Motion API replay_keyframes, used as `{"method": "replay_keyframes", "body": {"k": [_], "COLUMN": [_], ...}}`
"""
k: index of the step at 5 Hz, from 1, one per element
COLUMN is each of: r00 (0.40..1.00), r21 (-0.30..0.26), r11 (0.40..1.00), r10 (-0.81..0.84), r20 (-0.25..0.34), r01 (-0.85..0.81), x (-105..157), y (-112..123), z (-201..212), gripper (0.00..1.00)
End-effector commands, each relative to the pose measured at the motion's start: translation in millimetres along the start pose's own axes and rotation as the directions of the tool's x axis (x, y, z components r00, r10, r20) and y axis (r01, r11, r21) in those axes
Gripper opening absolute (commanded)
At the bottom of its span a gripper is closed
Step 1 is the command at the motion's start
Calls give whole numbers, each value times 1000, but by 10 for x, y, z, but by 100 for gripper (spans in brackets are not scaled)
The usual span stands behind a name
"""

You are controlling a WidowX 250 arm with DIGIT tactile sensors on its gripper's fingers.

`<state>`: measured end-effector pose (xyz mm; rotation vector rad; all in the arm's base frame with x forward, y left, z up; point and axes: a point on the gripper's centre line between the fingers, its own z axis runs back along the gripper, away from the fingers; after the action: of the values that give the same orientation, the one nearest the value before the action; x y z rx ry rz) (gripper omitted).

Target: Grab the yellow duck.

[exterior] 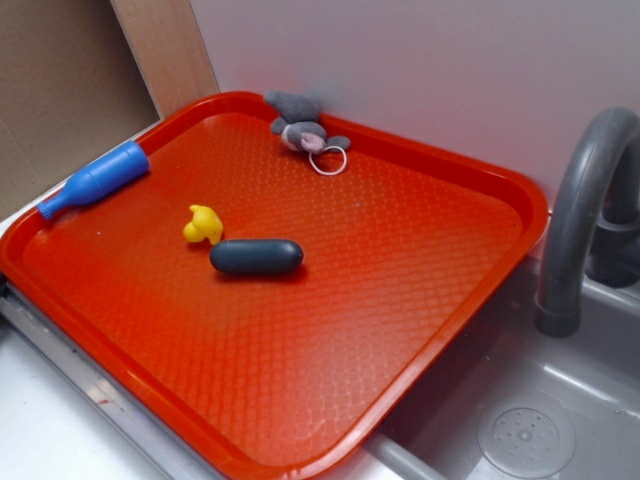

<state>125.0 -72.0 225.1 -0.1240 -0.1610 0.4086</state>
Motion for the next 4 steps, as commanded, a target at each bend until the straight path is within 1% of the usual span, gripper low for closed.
{"method": "replay_keyframes", "body": {"k": [1,2,3,4], "r00": [946,951,964,963], "r21": [-61,-68,-2,34], "r11": [956,961,979,992], "r10": [272,252,201,129], "r20": [-174,-181,-173,-237], "r01": [-286,-267,-204,-125], "x": [350,473,435,319], "y": [-456,-690,-876,-964], "z": [-652,-1066,-1406,-1700], "gripper": [100,100,100,100]}}
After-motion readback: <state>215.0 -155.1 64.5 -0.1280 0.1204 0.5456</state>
